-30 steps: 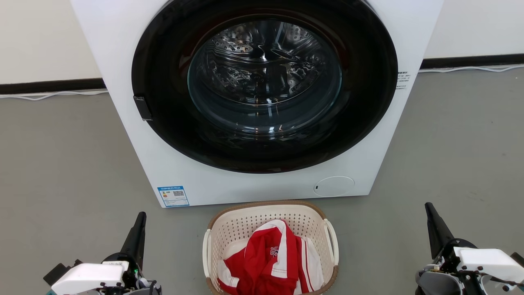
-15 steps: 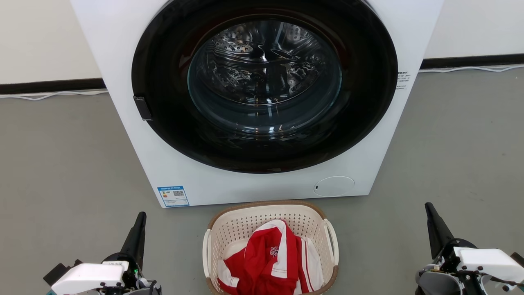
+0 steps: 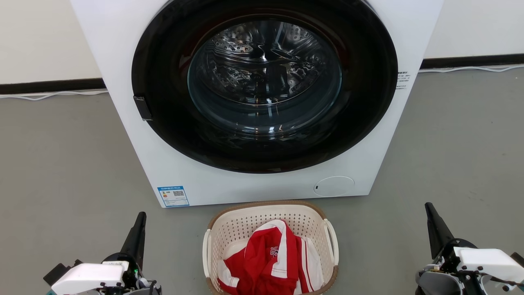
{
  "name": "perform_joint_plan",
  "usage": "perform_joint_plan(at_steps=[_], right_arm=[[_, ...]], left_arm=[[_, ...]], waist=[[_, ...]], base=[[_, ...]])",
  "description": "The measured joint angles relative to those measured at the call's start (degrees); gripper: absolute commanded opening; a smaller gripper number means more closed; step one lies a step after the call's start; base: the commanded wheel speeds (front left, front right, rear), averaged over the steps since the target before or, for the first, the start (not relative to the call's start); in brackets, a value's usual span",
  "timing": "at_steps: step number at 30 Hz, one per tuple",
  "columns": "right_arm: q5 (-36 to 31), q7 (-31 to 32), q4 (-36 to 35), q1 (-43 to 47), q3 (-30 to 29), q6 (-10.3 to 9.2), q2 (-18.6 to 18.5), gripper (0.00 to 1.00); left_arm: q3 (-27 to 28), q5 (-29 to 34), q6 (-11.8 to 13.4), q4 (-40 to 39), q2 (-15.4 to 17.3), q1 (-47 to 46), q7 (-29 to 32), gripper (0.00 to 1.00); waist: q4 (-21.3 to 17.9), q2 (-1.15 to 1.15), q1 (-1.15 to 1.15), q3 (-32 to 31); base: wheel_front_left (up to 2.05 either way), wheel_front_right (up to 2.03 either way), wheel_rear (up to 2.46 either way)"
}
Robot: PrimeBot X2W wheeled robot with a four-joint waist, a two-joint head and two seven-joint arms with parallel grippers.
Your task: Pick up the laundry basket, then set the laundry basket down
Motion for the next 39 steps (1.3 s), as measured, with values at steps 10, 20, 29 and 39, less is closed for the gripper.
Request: perform_joint_plan(at_steps=[10,20,29,39], right_arm=[[0.0,0.0,2.5,2.9,0.3,-0.08,0.5,1.00],[-0.1,-1.6,1.2,2.7,1.8,-0.07,0.6,1.00],[-1.7,-3.2,0.1,2.8,2.9,-0.07,0.4,1.00],[-10.8,-4.8,-0.2,2.7,3.8,-0.07,-0.4,1.00]], left_arm=[[-0.2,0.0,0.0,3.1,-0.6,2.8,-0.3,1.00],[-1.2,0.2,0.0,3.0,-0.5,2.8,-2.2,1.00],[-1.5,2.4,0.0,3.0,-0.5,2.8,-3.6,1.00],[-1.6,8.2,0.0,3.1,-0.5,2.7,-5.2,1.00]], waist=[[0.0,0.00,0.00,0.0],[0.0,0.00,0.01,0.1],[0.0,0.00,0.01,0.2],[0.0,0.00,0.01,0.3]], base=[[0.00,0.00,0.00],[0.00,0.00,0.00],[0.00,0.00,0.00],[0.00,0.00,0.00]])
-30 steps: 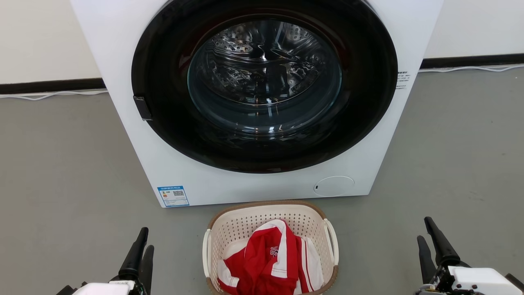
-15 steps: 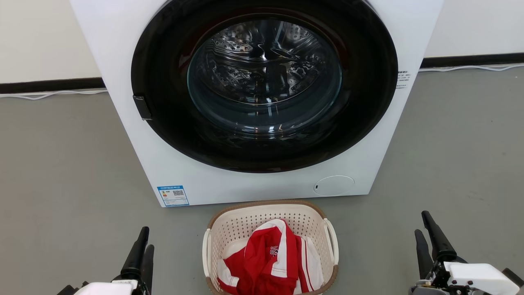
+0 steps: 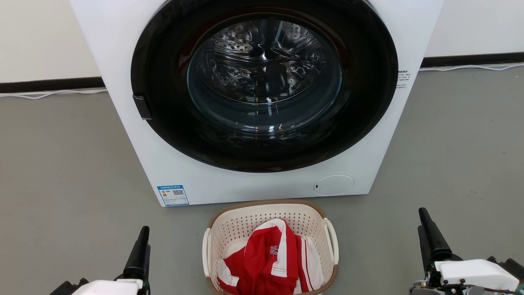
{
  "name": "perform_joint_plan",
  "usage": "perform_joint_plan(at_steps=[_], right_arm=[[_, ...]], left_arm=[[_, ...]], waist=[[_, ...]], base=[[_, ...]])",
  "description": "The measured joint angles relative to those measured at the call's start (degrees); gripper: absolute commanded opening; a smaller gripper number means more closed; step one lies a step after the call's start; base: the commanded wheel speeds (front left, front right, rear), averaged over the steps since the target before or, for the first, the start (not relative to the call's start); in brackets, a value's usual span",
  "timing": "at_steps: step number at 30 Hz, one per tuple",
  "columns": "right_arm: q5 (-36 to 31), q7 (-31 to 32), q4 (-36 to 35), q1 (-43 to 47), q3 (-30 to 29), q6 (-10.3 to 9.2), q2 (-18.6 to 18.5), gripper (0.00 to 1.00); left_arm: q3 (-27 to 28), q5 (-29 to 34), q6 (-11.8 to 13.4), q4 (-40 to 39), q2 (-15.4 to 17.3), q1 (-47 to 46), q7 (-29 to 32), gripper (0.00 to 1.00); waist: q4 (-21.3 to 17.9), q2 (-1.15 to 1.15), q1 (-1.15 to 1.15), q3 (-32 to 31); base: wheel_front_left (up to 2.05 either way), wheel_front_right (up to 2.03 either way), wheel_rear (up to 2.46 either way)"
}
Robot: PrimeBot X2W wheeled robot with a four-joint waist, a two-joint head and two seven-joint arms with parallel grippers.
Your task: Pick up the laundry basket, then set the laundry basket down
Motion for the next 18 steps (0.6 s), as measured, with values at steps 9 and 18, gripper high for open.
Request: perform_joint_plan(at_steps=[9,18], right_arm=[[-9.9,-1.4,-0.5,0.0,0.3,0.00,-0.1,1.00],[-16.7,-2.6,-1.7,0.0,0.5,0.02,0.0,1.00]], left_arm=[[-0.2,6.6,0.0,0.0,0.0,-0.1,-1.5,1.00],[-0.5,12.7,0.0,-0.2,0.0,-0.1,-2.7,1.00]], waist=[[0.1,0.00,0.00,0.0],[0.1,0.00,0.00,-0.1]], base=[[0.00,0.00,0.00],[0.00,0.00,0.00]])
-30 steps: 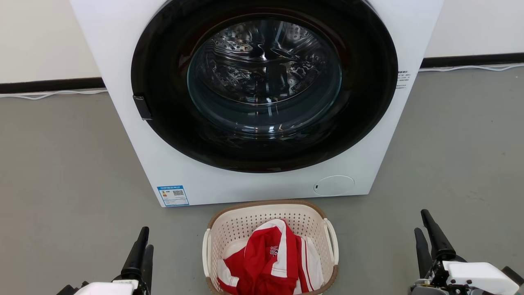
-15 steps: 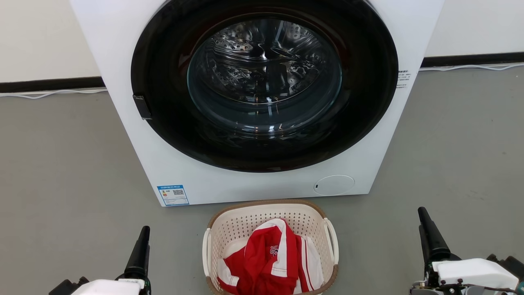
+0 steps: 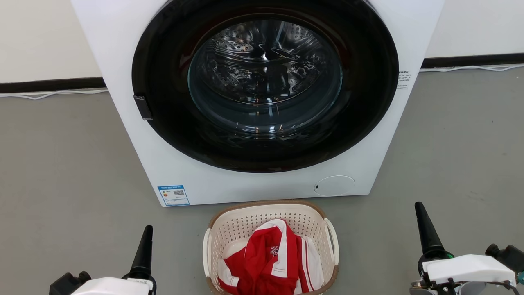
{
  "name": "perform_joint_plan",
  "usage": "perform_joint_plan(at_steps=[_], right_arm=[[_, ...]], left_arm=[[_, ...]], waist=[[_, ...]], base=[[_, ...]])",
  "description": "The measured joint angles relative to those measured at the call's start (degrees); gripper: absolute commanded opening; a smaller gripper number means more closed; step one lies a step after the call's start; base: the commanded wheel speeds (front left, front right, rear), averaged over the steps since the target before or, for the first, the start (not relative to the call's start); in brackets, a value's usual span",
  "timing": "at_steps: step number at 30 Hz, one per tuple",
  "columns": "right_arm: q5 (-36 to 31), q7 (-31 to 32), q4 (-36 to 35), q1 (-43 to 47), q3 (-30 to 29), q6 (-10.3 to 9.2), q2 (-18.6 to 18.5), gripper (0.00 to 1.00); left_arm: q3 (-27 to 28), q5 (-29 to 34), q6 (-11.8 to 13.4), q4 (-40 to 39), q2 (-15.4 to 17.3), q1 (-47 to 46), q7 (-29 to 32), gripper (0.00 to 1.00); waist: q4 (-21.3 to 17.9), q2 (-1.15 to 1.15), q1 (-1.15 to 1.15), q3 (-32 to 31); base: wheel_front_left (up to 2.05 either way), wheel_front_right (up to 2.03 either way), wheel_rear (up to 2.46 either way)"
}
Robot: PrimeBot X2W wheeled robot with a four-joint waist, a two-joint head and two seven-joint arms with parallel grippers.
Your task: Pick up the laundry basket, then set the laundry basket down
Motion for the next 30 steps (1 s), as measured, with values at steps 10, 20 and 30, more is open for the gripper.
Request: perform_joint_plan(at_steps=[10,20,30], right_arm=[[-10.6,-1.8,-0.1,0.0,1.5,0.02,-1.0,1.00],[-19.7,-3.4,-0.1,-0.1,2.4,0.02,-1.7,1.00],[-26.4,-4.8,-0.2,-0.1,3.5,0.03,-2.3,1.00]], left_arm=[[0.0,7.8,0.0,-0.1,0.0,0.0,-1.8,1.00],[-0.2,17.9,0.0,0.0,0.1,0.0,-3.2,1.00],[-0.2,27.4,0.0,-0.1,0.1,-0.1,-4.8,1.00]], waist=[[0.0,0.00,0.00,-0.1],[0.2,0.00,0.00,-0.2],[0.1,0.00,0.00,-0.2]], base=[[0.00,0.00,0.00],[0.00,0.00,0.00],[0.00,0.00,0.00]])
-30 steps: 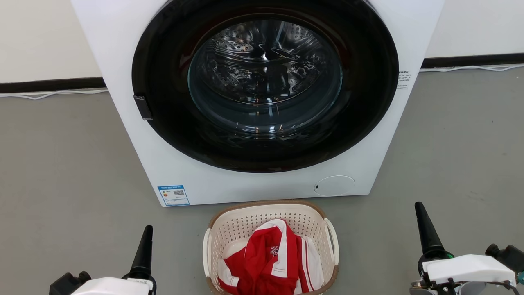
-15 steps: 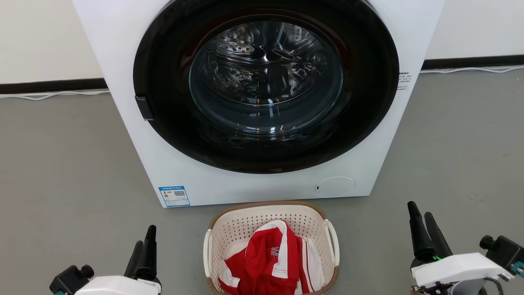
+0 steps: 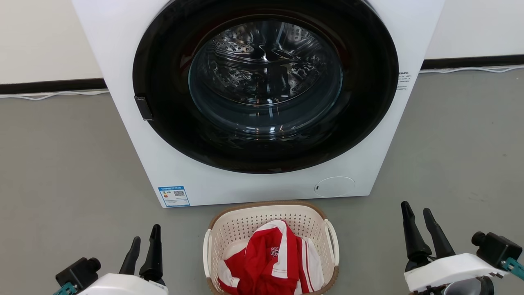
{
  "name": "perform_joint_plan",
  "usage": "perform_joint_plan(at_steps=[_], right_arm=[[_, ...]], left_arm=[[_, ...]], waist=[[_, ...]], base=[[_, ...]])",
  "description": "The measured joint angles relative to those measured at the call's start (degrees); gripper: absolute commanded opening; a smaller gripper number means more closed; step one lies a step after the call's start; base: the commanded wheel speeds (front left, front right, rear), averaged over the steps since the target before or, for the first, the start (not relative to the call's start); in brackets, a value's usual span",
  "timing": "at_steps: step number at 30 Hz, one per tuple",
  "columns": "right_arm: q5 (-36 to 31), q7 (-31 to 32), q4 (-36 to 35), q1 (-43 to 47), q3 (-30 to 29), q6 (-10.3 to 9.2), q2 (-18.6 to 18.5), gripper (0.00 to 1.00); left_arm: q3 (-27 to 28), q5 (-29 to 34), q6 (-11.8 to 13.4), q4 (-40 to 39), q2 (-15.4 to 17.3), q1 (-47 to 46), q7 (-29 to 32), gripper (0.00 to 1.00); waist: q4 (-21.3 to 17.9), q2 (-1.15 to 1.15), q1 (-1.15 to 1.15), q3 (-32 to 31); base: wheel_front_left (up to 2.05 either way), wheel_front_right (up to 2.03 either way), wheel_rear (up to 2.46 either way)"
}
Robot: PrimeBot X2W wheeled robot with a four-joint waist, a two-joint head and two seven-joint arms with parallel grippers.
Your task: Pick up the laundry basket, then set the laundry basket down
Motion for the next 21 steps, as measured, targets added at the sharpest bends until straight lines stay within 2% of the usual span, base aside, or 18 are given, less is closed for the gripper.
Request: perform_joint_plan(at_steps=[21], right_arm=[[-14.7,-3.5,0.6,-0.1,0.2,0.01,-0.1,1.00]], left_arm=[[-0.3,16.7,0.5,-0.8,0.1,0.0,-3.6,1.00]], waist=[[-0.2,0.00,0.00,0.0]], base=[[0.00,0.00,0.00]])
